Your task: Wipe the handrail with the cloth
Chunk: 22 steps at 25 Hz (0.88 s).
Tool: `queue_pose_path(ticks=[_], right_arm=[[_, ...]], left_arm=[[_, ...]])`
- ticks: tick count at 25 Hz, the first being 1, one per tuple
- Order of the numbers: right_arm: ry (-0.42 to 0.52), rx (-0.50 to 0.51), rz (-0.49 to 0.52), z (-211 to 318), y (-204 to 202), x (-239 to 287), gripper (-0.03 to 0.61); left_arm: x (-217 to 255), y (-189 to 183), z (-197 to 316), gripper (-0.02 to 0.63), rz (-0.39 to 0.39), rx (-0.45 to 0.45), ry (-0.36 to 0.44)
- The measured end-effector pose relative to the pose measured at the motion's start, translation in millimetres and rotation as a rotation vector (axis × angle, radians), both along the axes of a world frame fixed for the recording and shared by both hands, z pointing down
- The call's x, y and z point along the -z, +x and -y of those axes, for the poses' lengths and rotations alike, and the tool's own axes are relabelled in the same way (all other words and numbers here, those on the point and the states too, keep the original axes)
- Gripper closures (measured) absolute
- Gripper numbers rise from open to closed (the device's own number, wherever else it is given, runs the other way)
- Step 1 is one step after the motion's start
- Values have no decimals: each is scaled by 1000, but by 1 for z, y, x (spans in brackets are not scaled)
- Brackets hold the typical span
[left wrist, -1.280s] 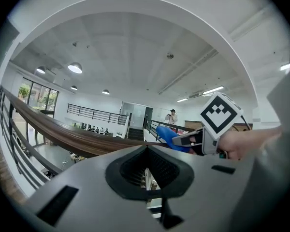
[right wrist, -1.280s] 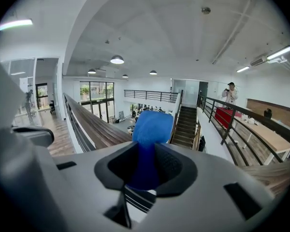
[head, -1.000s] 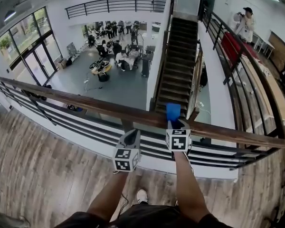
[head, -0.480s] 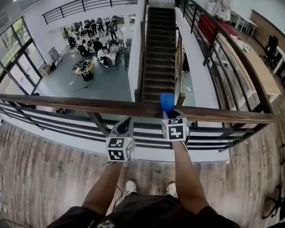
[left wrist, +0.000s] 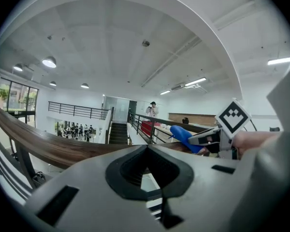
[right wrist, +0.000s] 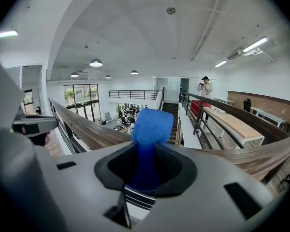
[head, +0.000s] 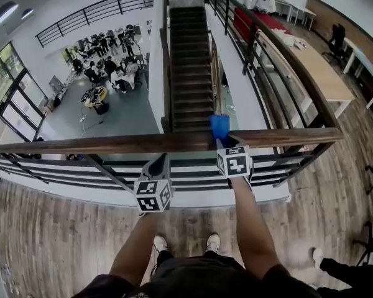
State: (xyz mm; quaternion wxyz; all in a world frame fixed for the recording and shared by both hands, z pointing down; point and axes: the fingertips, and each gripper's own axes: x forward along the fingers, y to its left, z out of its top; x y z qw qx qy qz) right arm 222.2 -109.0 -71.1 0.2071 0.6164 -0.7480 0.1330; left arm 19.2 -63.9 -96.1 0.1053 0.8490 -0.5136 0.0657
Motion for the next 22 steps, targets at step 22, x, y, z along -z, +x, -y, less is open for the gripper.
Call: queue_pose_path(ticks=[22], right_arm=[[18,-350,-86,-42,363,9,471]], left_arm=[[-3,171,-16,611,16,-106,11]])
